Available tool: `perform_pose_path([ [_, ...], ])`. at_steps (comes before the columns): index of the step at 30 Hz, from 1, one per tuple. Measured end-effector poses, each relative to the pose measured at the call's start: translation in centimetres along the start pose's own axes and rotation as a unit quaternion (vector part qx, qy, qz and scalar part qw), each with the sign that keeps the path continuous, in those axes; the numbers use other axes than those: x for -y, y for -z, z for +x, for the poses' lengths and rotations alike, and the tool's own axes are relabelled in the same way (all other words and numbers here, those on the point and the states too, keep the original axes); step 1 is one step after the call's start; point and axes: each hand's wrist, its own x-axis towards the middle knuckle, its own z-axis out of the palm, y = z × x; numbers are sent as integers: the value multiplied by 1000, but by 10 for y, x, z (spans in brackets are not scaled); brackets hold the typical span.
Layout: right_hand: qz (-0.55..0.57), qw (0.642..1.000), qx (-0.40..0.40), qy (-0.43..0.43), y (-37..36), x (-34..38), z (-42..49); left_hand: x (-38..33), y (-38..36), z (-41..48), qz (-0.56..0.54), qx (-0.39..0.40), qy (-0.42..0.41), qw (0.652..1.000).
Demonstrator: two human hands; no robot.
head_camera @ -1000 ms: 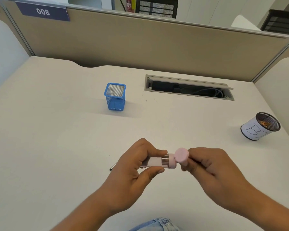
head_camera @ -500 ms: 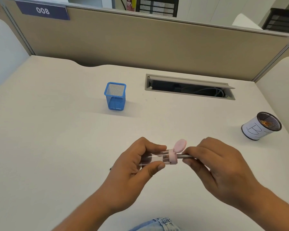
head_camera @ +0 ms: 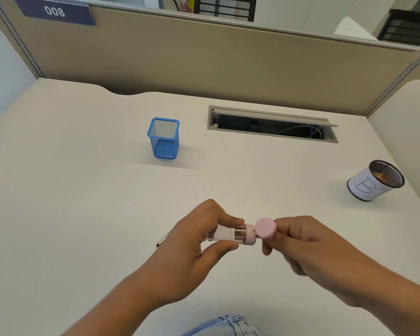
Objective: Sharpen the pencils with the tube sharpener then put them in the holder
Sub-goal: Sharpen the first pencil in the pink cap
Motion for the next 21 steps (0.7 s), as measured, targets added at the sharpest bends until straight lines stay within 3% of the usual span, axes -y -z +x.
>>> perform_pose_path([
  [3,-170,973,-62,142,1,-9,3,2,1,2,76,37,19,996],
  [6,-390,874,-140,255,4,-13,7,0,4,4,93,53,28,994],
  [8,-445,833,-154,291,2,-15,10,-2,6,5,80,41,33,995],
  [10,-448,824,-163,305,0,-16,11,-1,6,4,77,33,30,996],
  [12,-409,852,-155,289,-3,-14,10,1,4,2,88,26,18,996],
  [13,-366,883,-146,256,-6,-13,10,1,3,2,101,22,10,995],
  [16,-95,991,-85,38,-8,-12,11,2,-1,2,175,15,-34,984],
  [18,43,996,-29,-66,-8,-8,11,3,-3,3,202,20,-55,978],
  [21,-3,999,-36,-13,-9,-9,8,3,1,4,161,20,-31,986],
])
